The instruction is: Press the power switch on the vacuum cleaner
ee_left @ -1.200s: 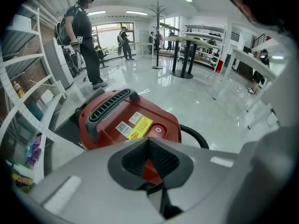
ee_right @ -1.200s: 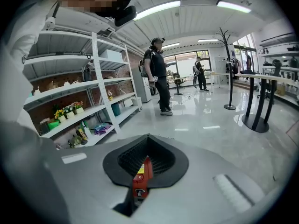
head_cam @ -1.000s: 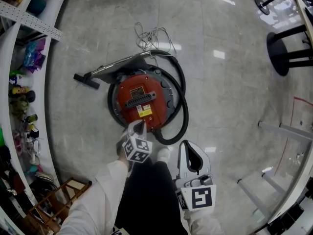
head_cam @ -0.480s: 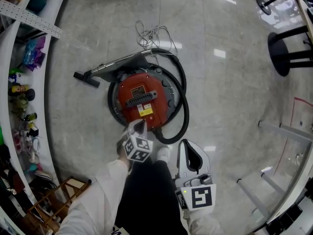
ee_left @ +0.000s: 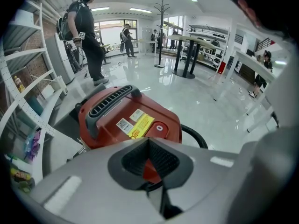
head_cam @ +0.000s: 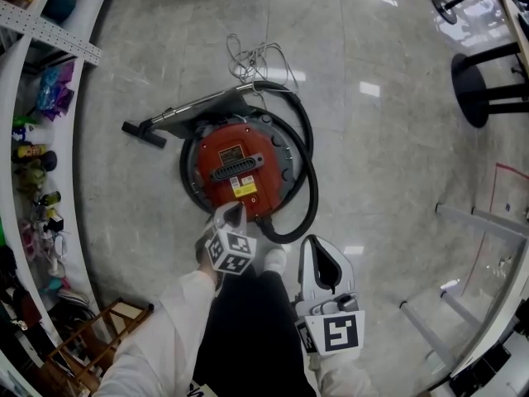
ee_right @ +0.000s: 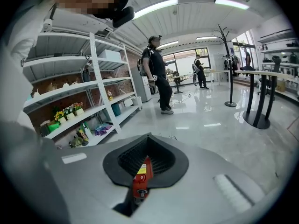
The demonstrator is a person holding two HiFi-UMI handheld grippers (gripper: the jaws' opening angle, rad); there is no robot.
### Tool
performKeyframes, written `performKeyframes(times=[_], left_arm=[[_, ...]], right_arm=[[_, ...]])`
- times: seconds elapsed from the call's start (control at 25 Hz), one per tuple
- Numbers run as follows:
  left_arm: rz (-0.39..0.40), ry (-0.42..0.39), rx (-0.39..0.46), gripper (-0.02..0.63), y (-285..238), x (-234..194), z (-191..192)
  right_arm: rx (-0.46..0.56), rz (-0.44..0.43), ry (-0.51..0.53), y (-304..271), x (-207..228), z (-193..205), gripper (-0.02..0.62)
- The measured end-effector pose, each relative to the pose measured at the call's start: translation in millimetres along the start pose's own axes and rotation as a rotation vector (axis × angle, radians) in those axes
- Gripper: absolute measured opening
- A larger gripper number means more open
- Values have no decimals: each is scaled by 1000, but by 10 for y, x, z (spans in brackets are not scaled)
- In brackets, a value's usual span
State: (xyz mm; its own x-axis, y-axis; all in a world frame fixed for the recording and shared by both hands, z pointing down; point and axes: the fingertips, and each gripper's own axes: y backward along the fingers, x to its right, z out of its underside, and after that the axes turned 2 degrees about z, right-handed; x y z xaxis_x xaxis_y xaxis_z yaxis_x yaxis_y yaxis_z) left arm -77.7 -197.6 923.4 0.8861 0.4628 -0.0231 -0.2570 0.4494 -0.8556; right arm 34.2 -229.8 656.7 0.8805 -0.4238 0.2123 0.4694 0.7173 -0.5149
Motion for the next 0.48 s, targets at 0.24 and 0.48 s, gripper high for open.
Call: performKeyframes(times=[0.24,0.48], left_arm=[[-7,16,-2,0,-2,-2,0],[-40,14,1,0,-21,-13,30]], right_arm=[[-1,-7,-2,-26,-30,-12,-2],[-6,-6,1,-39,3,5,-2]])
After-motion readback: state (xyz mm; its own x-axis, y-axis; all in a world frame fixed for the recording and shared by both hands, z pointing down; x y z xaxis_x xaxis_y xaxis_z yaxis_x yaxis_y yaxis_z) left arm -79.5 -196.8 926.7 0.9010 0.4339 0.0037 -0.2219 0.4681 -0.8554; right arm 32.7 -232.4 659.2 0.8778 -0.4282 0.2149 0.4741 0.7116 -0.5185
